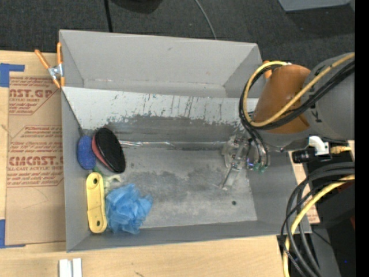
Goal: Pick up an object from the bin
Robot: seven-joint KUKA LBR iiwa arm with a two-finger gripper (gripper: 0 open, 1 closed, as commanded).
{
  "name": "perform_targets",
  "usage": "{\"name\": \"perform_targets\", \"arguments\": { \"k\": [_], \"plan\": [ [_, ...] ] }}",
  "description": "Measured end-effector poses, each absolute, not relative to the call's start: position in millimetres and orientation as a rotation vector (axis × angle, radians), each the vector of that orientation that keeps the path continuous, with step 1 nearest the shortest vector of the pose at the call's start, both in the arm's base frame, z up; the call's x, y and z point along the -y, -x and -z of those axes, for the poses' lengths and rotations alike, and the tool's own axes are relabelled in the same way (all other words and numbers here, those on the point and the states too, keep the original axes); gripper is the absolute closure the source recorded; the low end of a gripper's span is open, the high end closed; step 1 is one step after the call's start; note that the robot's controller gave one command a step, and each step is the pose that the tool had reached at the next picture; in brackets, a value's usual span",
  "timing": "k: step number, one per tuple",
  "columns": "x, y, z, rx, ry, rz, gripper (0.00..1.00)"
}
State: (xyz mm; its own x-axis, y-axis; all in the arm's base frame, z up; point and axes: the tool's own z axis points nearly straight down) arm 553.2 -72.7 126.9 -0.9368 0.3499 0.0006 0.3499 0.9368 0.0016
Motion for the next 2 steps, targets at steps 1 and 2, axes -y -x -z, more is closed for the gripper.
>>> {"name": "perform_targets", "arguments": {
  "k": [1,2],
  "plan": [
    [98,-569.1,-125,3.061,0.732,0.006,0.00],
    [113,-579.6,-94,3.005,0.935,0.004,0.00]
  ]
}}
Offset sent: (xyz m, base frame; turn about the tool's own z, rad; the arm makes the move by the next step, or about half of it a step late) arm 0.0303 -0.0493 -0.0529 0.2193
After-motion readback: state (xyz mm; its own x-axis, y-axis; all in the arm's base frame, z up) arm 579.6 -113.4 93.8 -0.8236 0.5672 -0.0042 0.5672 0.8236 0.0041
